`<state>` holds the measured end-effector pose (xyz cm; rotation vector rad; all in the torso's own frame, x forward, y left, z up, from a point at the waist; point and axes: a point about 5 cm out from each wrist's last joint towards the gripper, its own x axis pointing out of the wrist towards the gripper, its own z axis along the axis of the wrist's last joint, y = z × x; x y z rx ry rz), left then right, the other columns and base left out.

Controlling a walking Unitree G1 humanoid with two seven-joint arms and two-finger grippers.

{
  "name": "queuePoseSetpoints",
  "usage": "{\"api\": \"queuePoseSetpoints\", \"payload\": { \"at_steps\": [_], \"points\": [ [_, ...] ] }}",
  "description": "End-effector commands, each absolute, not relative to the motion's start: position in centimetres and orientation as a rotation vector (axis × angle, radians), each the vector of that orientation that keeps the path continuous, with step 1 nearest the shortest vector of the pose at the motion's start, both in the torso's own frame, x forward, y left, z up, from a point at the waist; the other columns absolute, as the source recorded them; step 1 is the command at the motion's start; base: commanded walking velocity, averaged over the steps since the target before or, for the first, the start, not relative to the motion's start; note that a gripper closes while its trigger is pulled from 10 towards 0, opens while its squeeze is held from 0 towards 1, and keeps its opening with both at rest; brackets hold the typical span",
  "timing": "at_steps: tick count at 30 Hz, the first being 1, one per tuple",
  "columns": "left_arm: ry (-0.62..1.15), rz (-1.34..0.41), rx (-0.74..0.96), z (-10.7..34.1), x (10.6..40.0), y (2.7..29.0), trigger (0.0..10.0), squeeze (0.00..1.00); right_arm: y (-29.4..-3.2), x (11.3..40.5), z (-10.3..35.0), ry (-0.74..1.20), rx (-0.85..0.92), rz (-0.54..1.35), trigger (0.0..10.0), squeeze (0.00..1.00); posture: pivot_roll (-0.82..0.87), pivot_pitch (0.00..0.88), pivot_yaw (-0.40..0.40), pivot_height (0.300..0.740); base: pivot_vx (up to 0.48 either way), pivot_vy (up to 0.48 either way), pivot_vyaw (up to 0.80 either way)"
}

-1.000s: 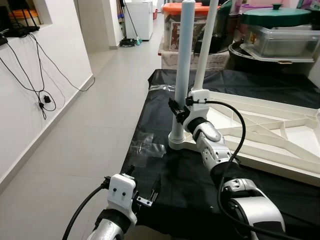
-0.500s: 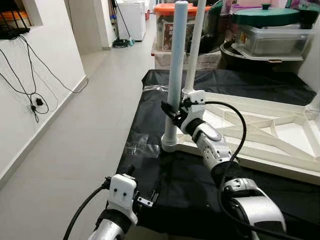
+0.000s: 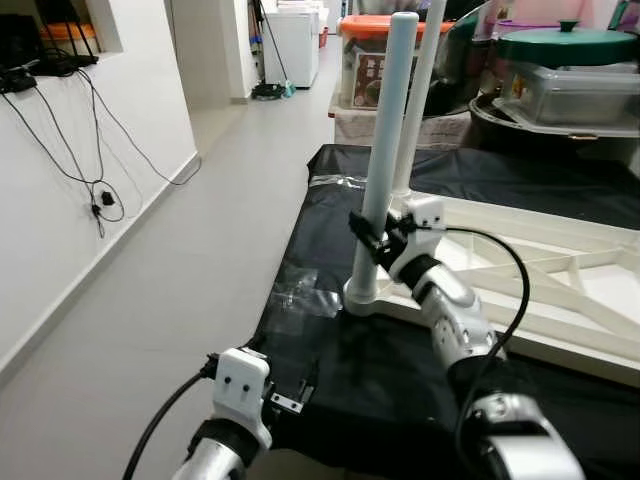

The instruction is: Building children table

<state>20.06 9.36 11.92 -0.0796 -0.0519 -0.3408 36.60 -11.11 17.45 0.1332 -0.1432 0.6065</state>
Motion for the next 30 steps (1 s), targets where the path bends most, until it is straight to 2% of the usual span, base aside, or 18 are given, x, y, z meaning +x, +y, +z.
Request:
{"api": "queuePoseSetpoints", "payload": {
  "at_steps": [1, 9, 15, 16, 22, 26, 27, 30],
  "points": [
    [-0.032, -0.344, -0.088, 11.6, 20.0, 9.3, 10.0, 0.00, -10.8, 35.9, 14.9, -0.029, 0.217, 0.640, 0.0, 0.00, 0.08, 0.000, -0.008, 0.740, 0.000, 0.000, -0.79],
    [-0.032, -0.341, -0.091, 11.6, 20.0, 9.3, 10.0, 0.00, -10.2, 35.5, 15.8, -0.069, 0.192, 0.758, 0.0, 0.00, 0.08, 0.000, -0.014, 0.740, 0.000, 0.000, -0.66],
    [-0.030, -0.340, -0.091, 11.6, 20.0, 9.3, 10.0, 0.00, -10.1, 34.6, 16.1, -0.049, 0.157, 0.888, 0.0, 0.00, 0.08, 0.000, -0.012, 0.740, 0.000, 0.000, 0.00],
    [-0.030, -0.341, -0.092, 11.6, 20.0, 9.3, 10.0, 0.00, -11.0, 35.1, 15.8, -0.034, 0.130, 0.827, 0.0, 0.00, 0.08, 0.000, -0.012, 0.740, 0.000, 0.000, 0.00],
    [-0.030, -0.341, -0.094, 11.7, 20.1, 9.1, 10.0, 0.00, -11.7, 35.6, 15.4, -0.003, 0.128, 0.753, 0.0, 0.00, 0.07, 0.000, -0.028, 0.740, 0.000, 0.000, 0.00],
    [-0.033, -0.341, -0.106, 11.8, 20.1, 9.0, 10.0, 0.00, -11.4, 35.5, 15.1, 0.005, 0.114, 0.743, 0.4, 0.00, 0.04, 0.000, -0.020, 0.740, 0.000, 0.000, -0.77],
    [-0.031, -0.343, -0.107, 11.7, 20.1, 9.0, 10.0, 0.00, -11.2, 35.3, 15.1, -0.003, 0.094, 0.756, 10.0, 0.00, 0.04, 0.000, -0.018, 0.740, 0.000, 0.000, 0.00],
    [-0.029, -0.344, -0.105, 11.7, 20.1, 9.0, 10.0, 0.00, -11.0, 35.2, 15.1, -0.002, 0.081, 0.765, 10.0, 0.00, 0.05, 0.000, -0.016, 0.740, 0.000, 0.000, 0.00]
  ]
}}
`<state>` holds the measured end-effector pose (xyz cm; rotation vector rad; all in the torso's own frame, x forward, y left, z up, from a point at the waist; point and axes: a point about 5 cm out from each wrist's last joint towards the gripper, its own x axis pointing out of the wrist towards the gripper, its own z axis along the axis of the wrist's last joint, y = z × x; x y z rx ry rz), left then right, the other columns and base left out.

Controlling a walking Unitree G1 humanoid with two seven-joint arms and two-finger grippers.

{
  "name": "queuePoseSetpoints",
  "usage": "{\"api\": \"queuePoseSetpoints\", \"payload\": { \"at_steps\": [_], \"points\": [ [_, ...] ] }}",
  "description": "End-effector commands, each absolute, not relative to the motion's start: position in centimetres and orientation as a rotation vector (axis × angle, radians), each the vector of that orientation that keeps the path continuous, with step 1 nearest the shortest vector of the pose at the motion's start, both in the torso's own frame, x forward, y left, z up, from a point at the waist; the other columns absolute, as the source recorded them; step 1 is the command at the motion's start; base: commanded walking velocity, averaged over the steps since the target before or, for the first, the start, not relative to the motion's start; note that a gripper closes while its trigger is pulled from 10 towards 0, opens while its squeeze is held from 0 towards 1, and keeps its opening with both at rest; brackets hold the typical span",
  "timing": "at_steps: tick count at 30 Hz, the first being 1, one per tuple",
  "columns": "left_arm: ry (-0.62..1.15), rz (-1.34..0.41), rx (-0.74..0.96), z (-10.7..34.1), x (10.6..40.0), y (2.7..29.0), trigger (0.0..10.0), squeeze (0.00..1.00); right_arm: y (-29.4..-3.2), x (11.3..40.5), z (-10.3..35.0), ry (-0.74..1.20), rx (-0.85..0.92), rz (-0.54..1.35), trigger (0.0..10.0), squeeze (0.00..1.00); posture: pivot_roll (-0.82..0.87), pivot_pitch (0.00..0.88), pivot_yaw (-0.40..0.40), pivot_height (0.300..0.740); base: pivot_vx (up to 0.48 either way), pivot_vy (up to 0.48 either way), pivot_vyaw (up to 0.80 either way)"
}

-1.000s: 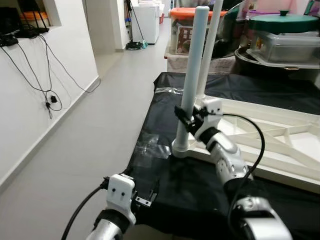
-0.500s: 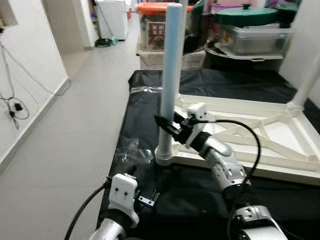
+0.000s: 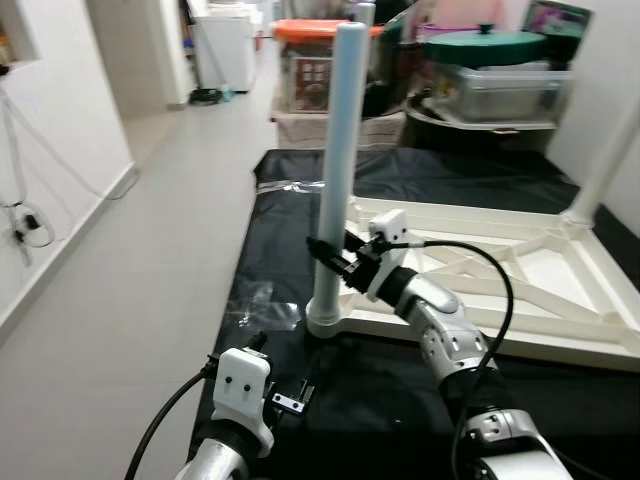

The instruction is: Building children table

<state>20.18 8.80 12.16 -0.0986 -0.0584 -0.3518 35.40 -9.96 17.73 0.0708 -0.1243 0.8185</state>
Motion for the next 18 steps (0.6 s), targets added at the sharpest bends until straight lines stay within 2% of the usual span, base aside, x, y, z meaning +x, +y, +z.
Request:
{"api": "queuePoseSetpoints", "payload": {
  "at_steps": [1, 7, 12, 13, 15, 16, 18],
  "points": [
    [-0.028, -0.344, -0.103, 11.7, 20.1, 9.1, 10.0, 0.00, -10.9, 35.2, 15.0, 0.005, 0.084, 0.764, 10.0, 0.00, 0.05, 0.000, -0.016, 0.740, 0.000, 0.000, 0.00],
    [-0.029, -0.341, -0.098, 11.7, 20.1, 9.2, 10.0, 0.00, -10.7, 35.0, 14.8, 0.060, 0.121, 0.842, 10.0, 0.00, 0.05, 0.000, -0.016, 0.740, 0.000, 0.000, 0.00],
    [-0.030, -0.341, -0.095, 11.7, 20.1, 9.2, 10.0, 0.00, -12.4, 35.8, 14.5, 0.138, 0.003, 0.792, 10.0, 0.00, 0.06, 0.000, -0.012, 0.740, 0.000, 0.000, 0.00],
    [-0.029, -0.343, -0.094, 11.7, 20.0, 9.3, 10.0, 0.00, -14.9, 37.0, 14.4, 0.150, -0.003, 0.528, 10.0, 0.00, 0.08, 0.000, -0.003, 0.740, 0.000, 0.000, 0.00],
    [-0.026, -0.344, -0.090, 11.7, 20.0, 9.4, 10.0, 0.00, -18.6, 37.9, 14.2, 0.164, -0.040, 0.139, 10.0, 0.00, 0.08, 0.000, -0.003, 0.740, 0.000, 0.000, 0.00],
    [-0.026, -0.344, -0.090, 11.7, 20.0, 9.4, 10.0, 0.00, -18.6, 37.9, 14.2, 0.164, -0.040, 0.139, 10.0, 0.00, 0.08, 0.000, -0.003, 0.740, 0.000, 0.000, 0.00],
    [-0.025, -0.344, -0.089, 11.7, 20.0, 9.4, 10.0, 0.00, -20.5, 37.6, 14.1, 0.158, -0.065, -0.065, 10.0, 0.00, 0.08, 0.000, -0.006, 0.740, 0.000, 0.000, 0.00]
  ]
}}
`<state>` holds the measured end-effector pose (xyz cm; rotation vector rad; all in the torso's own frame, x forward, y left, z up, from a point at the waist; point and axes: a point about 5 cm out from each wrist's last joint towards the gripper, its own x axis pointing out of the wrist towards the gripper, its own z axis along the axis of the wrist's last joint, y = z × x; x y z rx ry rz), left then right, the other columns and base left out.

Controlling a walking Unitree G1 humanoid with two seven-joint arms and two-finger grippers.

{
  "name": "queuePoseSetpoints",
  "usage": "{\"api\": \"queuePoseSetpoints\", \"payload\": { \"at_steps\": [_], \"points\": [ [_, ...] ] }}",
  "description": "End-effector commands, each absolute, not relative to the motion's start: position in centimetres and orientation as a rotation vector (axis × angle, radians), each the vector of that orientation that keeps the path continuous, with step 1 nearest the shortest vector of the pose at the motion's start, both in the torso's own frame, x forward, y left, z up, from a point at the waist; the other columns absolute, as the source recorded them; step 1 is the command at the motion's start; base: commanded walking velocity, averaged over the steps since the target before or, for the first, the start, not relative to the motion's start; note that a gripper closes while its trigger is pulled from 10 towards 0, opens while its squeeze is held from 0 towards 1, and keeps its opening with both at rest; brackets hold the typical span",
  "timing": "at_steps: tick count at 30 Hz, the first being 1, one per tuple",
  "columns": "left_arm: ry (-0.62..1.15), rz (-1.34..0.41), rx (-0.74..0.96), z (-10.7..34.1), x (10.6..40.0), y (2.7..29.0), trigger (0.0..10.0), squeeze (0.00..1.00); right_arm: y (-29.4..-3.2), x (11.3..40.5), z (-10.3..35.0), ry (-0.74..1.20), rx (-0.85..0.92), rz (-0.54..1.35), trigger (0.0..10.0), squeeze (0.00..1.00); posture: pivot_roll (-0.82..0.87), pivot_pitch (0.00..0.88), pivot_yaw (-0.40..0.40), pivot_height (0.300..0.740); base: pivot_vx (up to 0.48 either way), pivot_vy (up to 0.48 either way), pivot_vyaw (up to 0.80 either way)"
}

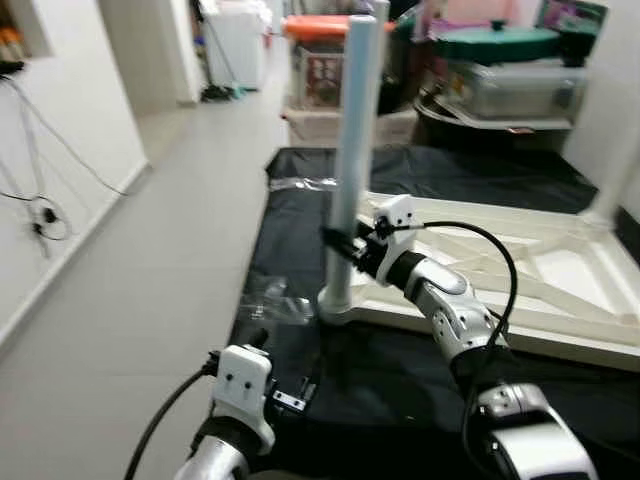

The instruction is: Building children table

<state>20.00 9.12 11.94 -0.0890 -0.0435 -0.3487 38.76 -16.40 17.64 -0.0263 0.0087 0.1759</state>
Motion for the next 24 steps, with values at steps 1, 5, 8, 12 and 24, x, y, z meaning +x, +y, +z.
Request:
{"api": "queuePoseSetpoints", "payload": {
  "at_steps": [1, 5, 8, 12, 24],
  "points": [
    [-0.025, -0.344, -0.089, 11.7, 20.0, 9.4, 10.0, 0.00, -20.5, 37.6, 14.1, 0.158, -0.065, -0.065, 10.0, 0.00, 0.08, 0.000, -0.006, 0.740, 0.000, 0.000, 0.00],
    [-0.022, -0.346, -0.089, 11.6, 19.9, 9.4, 10.0, 0.00, -21.9, 36.5, 13.9, 0.145, -0.057, -0.319, 10.0, 0.00, 0.08, 0.000, -0.004, 0.740, 0.000, 0.000, 0.00],
    [-0.020, -0.347, -0.090, 11.5, 19.9, 9.3, 10.0, 0.00, -20.6, 36.2, 13.8, 0.141, -0.010, -0.321, 10.0, 0.00, 0.08, 0.000, -0.004, 0.740, 0.000, 0.000, 0.00],
    [-0.019, -0.347, -0.090, 11.5, 19.9, 9.3, 10.0, 0.00, -16.5, 36.6, 13.9, 0.124, 0.041, -0.148, 10.0, 0.00, 0.08, 0.000, -0.007, 0.740, 0.000, 0.000, 0.00],
    [-0.015, -0.348, -0.093, 11.4, 19.8, 9.2, 10.0, 0.00, -15.0, 35.5, 14.4, 0.064, 0.084, -0.086, 10.0, 0.00, 0.07, 0.000, -0.009, 0.740, 0.000, 0.000, 0.00]
  ]
}}
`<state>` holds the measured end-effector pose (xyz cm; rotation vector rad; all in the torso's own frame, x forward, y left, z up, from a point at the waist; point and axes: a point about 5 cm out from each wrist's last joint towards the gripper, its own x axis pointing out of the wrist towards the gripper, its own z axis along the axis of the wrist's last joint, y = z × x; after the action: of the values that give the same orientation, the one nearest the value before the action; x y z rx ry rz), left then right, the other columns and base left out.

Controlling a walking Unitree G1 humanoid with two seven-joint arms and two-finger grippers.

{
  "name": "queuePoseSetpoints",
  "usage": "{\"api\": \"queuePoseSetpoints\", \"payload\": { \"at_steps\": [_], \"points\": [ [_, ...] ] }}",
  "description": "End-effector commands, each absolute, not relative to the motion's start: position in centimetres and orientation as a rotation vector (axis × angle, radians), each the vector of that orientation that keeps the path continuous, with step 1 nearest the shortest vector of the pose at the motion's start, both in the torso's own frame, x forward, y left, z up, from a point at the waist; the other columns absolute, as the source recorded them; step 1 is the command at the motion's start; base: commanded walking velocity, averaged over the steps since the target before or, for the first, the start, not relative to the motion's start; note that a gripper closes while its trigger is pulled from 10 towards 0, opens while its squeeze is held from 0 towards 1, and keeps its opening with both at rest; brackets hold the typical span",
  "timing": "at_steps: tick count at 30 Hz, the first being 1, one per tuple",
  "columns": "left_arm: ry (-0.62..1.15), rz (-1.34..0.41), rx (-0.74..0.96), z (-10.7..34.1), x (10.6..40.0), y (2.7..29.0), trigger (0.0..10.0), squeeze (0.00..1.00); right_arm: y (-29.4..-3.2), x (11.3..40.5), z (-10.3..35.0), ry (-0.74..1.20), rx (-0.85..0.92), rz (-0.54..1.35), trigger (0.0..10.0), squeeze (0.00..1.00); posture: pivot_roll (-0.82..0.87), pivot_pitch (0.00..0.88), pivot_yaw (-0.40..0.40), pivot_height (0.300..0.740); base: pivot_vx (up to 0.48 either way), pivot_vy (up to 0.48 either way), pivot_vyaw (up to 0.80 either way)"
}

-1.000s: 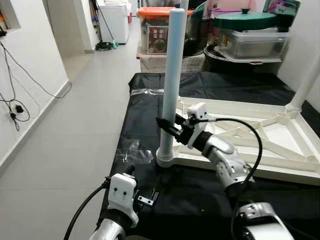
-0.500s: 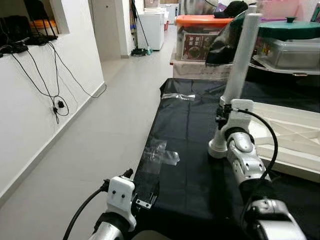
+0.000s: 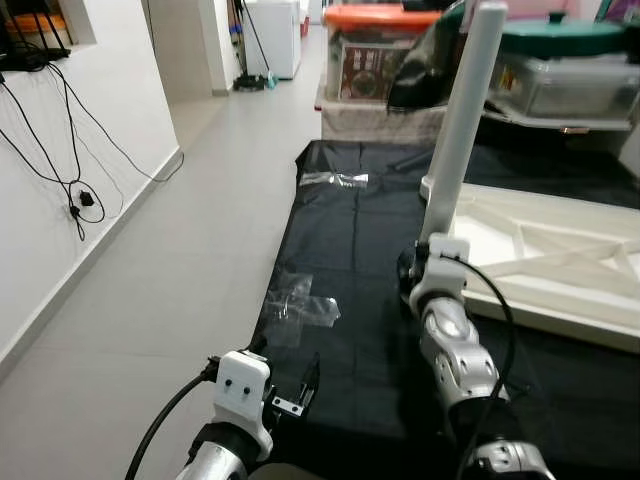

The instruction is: Building children table

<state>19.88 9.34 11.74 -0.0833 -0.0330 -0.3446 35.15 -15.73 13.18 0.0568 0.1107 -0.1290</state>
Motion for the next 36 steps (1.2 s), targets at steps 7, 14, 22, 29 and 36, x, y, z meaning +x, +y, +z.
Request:
{"api": "queuePoseSetpoints", "payload": {
  "at_steps": [7, 14, 22, 29, 36],
  "points": [
    [-0.014, -0.347, -0.096, 11.5, 19.9, 9.2, 10.0, 0.00, -14.8, 36.6, 16.0, -0.046, 0.104, 0.042, 10.0, 0.00, 0.07, 0.000, -0.010, 0.740, 0.000, 0.000, 0.00],
    [-0.017, -0.344, -0.096, 11.6, 19.9, 9.2, 10.0, 0.00, -16.2, 38.8, 18.6, -0.127, 0.110, 0.154, 10.0, 0.00, 0.08, 0.000, -0.017, 0.740, 0.000, 0.000, 0.00],
    [-0.019, -0.344, -0.099, 11.9, 19.6, 9.1, 10.0, 0.00, -15.1, 40.0, 19.1, -0.089, 0.111, 0.341, 10.0, 0.00, 0.11, 0.009, -0.022, 0.740, 0.000, 0.000, 0.00],
    [-0.015, -0.337, -0.106, 12.1, 19.1, 9.0, 10.0, 0.00, -12.7, 39.6, 18.1, 0.040, 0.159, 0.693, 10.0, 0.00, 0.15, 0.045, -0.033, 0.740, 0.000, 0.000, 0.00],
    [-0.012, -0.332, -0.114, 12.3, 18.7, 8.9, 10.0, 0.00, -11.1, 37.9, 17.6, 0.166, 0.196, 1.131, 10.0, 0.00, 0.16, 0.061, -0.037, 0.740, 0.000, 0.000, 0.00]
  ]
}}
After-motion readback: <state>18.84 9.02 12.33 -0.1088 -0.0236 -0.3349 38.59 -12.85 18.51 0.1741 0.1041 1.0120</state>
